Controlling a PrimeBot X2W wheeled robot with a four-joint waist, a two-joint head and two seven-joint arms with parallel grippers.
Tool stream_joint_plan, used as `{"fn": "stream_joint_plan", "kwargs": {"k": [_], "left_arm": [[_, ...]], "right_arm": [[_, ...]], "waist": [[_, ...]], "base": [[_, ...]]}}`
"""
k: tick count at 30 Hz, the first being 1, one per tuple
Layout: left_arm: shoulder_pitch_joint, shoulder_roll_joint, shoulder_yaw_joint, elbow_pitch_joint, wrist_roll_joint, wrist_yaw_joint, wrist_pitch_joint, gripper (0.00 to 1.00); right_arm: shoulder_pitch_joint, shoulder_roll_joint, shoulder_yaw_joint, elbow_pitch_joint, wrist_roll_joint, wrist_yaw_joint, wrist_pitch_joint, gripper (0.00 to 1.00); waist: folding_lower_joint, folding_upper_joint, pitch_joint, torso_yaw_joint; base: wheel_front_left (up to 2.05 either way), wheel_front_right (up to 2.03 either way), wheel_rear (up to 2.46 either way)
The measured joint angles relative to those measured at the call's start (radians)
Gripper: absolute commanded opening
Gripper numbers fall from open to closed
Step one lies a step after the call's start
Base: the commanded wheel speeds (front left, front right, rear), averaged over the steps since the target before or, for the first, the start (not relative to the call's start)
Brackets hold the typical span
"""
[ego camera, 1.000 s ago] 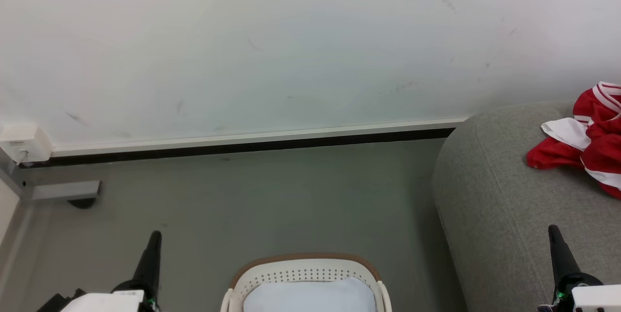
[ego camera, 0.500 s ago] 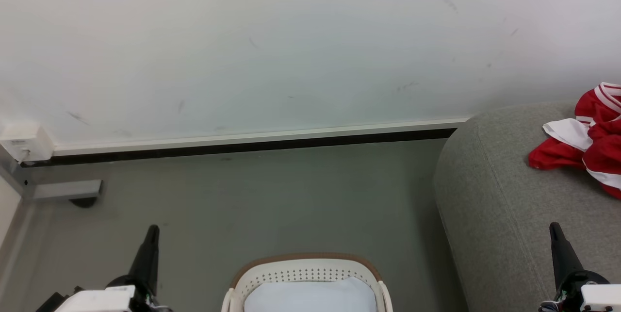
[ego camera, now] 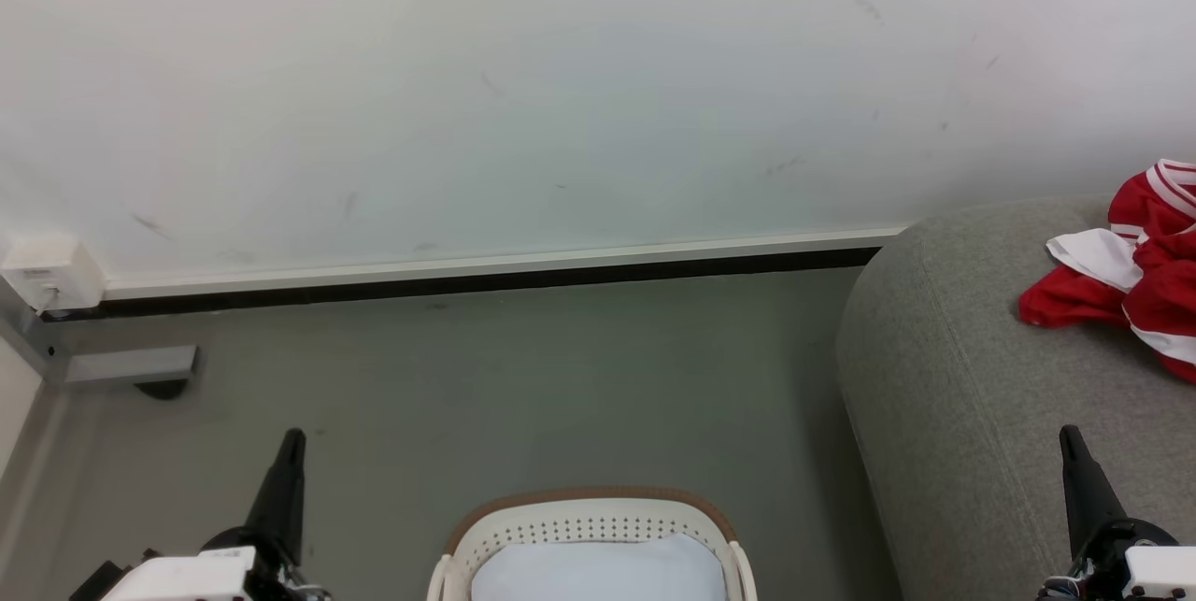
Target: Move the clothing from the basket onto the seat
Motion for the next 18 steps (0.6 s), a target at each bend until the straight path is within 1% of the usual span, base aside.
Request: {"fn": "stream_joint_plan", "kwargs": {"k": [18], "left_arm": [[0.000, 0.000, 0.000, 0.000, 0.000, 0.000, 0.000, 0.00]], "right_arm": [[0.000, 0.000, 0.000, 0.000, 0.000, 0.000, 0.000, 0.00]], "waist": [[0.0000, 0.0000, 0.000, 0.000]], "base": [[0.00, 0.00, 0.00]]}}
